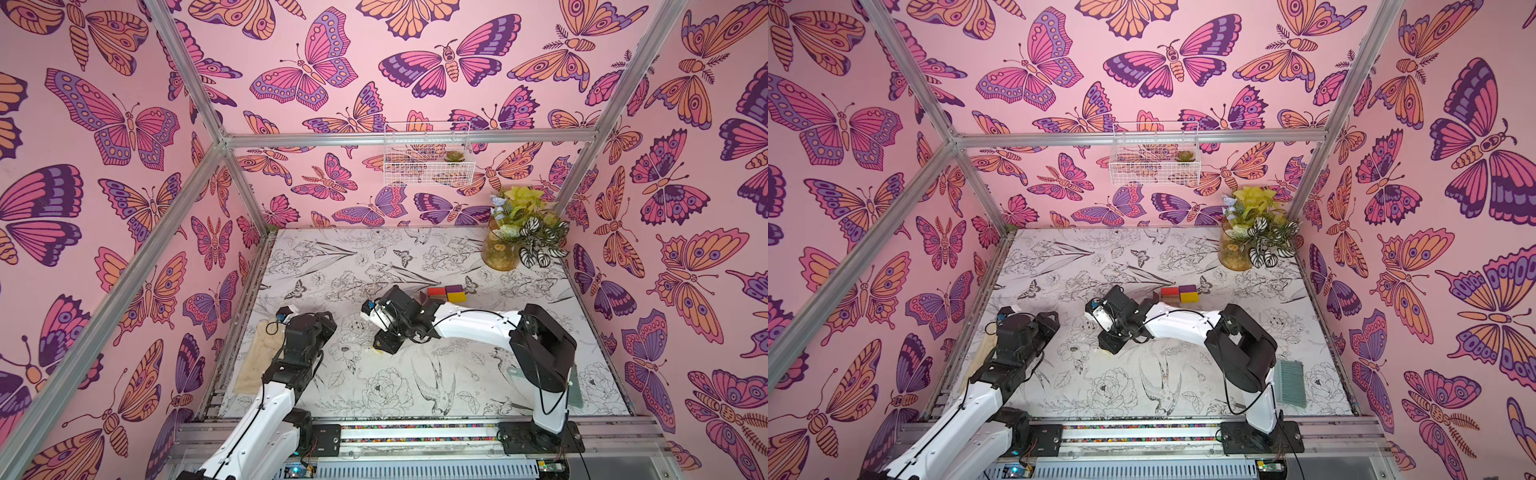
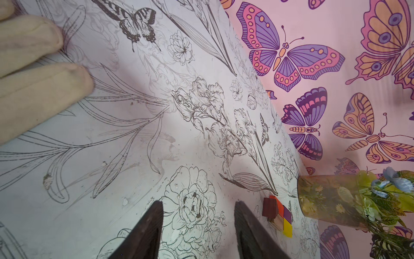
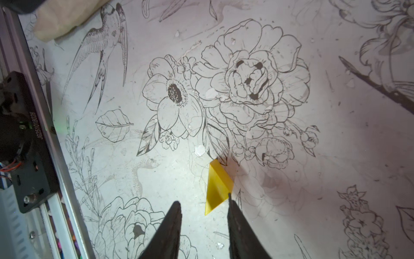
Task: Assemble a piece of candy with building blocks
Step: Adjust the building block at the center of the board.
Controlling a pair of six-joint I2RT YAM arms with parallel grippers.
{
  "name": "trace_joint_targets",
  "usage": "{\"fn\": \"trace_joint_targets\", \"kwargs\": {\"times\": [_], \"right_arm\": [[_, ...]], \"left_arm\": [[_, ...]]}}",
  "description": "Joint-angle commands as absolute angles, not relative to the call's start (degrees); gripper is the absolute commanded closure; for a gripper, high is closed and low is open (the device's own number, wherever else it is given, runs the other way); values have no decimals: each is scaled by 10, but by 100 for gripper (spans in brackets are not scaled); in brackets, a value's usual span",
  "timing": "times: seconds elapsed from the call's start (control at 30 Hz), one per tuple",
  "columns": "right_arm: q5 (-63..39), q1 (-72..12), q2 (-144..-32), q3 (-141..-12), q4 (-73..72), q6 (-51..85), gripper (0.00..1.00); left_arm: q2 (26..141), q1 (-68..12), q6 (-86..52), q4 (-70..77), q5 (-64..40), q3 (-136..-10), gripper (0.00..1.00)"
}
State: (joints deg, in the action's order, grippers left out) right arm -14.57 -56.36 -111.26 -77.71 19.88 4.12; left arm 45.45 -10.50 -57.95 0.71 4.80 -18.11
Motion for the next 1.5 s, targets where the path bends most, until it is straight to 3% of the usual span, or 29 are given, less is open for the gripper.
{"fn": "trace_joint_targets", "kwargs": {"times": [0.0,0.37,0.9,1.47], "right_arm": [[-134,-576,-1131,-816,230,5,65],[-83,-586,-1175,-867,267,-52,71],[-65,-595,-1218,-907,296,-79,73],[60,-592,-1241,-920,302,-35,79]], "left_arm": [[455,-102,-583,-8,61,-175,45],[449,-102,-583,-15,62,-172,45],[445,-102,-586,-19,70,-168,45],[447,-102,-587,-19,65,-169,45]]}}
